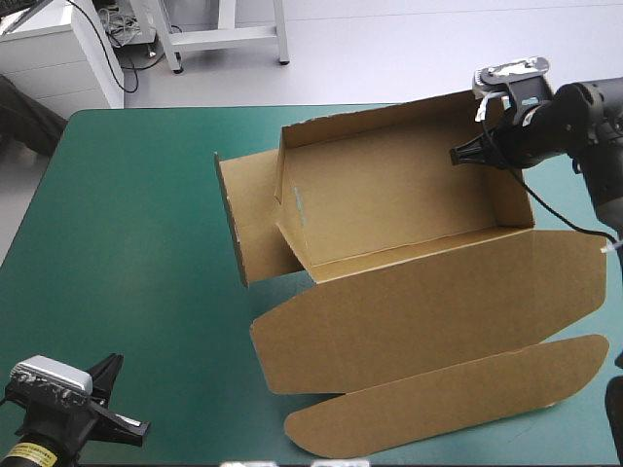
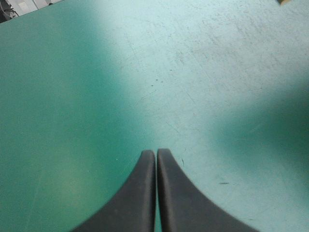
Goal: Fold the box
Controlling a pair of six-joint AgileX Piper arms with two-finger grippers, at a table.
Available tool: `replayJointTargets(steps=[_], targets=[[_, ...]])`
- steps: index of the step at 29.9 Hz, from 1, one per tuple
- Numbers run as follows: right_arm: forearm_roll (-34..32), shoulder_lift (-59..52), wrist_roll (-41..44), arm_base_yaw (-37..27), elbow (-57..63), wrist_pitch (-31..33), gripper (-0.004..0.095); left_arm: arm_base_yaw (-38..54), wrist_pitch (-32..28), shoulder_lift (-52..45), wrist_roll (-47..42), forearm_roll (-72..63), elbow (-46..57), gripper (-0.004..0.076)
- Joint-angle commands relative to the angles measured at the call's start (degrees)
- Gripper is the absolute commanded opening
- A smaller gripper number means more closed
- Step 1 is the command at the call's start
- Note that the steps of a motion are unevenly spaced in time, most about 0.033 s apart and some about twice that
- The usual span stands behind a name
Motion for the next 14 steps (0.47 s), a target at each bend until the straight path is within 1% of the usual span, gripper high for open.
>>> replayJointTargets(steps=[1,6,9,12,14], targets=[[-0.9,-5.0,1.4,0.0,-2.0,0.6,-0.0020,-0.1,-4.0,0.9,0.0,-0.6,-1.3,-0.0008],[-0.3,-5.3,1.5,0.0,-2.0,0.6,-0.0020,-0.1,-4.9,0.9,0.0,-1.3,-1.3,-0.0005],[0.0,-5.3,1.5,0.0,-2.0,0.6,-0.0020,-0.1,-4.3,0.9,0.1,-0.2,-1.3,0.0042],[0.0,-5.3,1.4,0.0,-2.0,0.6,-0.0020,-0.1,-4.8,0.9,0.0,-0.4,-1.3,0.0167],[0.0,-5.3,1.3,0.0,-2.0,0.6,-0.0020,-0.1,-5.4,0.9,0.0,-2.0,-1.3,0.0280]])
